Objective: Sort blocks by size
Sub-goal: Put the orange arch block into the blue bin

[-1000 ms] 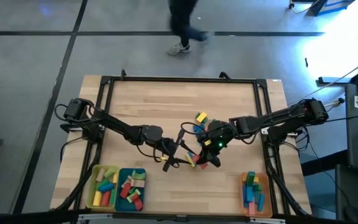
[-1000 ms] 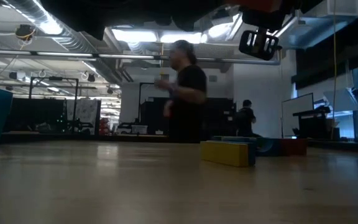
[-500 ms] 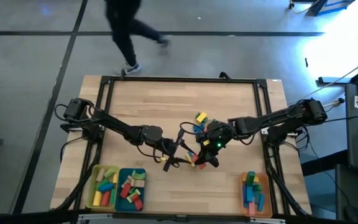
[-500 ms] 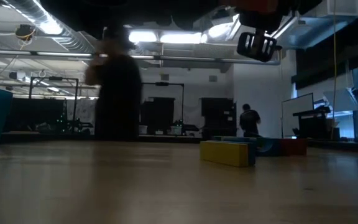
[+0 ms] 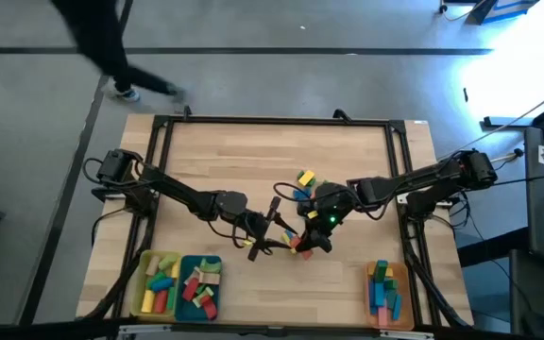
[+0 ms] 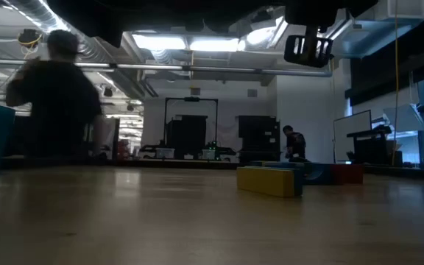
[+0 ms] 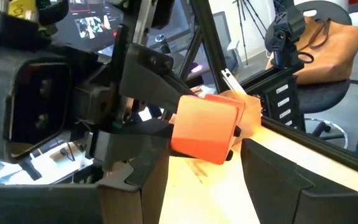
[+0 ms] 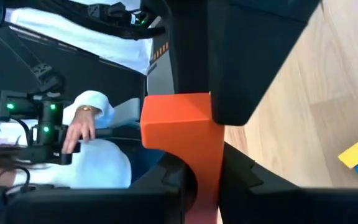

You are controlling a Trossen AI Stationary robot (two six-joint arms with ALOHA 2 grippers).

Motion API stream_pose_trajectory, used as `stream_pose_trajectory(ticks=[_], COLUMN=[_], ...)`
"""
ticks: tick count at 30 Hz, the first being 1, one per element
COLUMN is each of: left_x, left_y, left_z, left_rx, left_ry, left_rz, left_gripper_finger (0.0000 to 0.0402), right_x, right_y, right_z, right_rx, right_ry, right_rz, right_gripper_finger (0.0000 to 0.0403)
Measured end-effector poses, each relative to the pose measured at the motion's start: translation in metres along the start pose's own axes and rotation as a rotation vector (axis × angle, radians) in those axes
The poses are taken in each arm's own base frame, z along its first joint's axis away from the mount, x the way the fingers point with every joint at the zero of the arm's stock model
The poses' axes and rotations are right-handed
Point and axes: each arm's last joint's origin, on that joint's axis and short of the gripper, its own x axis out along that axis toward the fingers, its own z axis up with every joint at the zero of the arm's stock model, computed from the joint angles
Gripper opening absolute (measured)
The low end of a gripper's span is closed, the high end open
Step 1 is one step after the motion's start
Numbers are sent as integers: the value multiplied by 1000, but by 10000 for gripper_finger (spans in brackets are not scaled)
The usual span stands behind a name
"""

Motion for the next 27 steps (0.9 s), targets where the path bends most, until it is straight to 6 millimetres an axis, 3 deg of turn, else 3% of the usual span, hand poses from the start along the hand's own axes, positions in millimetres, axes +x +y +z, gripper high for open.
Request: stream_pose_trajectory(ticks=[15,27], left_x=[4,4], left_y=[9,10], left_z=[9,5], left_rx=[47,0], left_ry=[-33,1], left_rz=[17,-23], left_gripper_finger=[180,180], right_x=[0,0], right_y=[0,-1], right_z=[0,0], right_rx=[57,56], right_ry=[-7,-7], right_rz=[-7,-9], right_gripper_finger=[62,59])
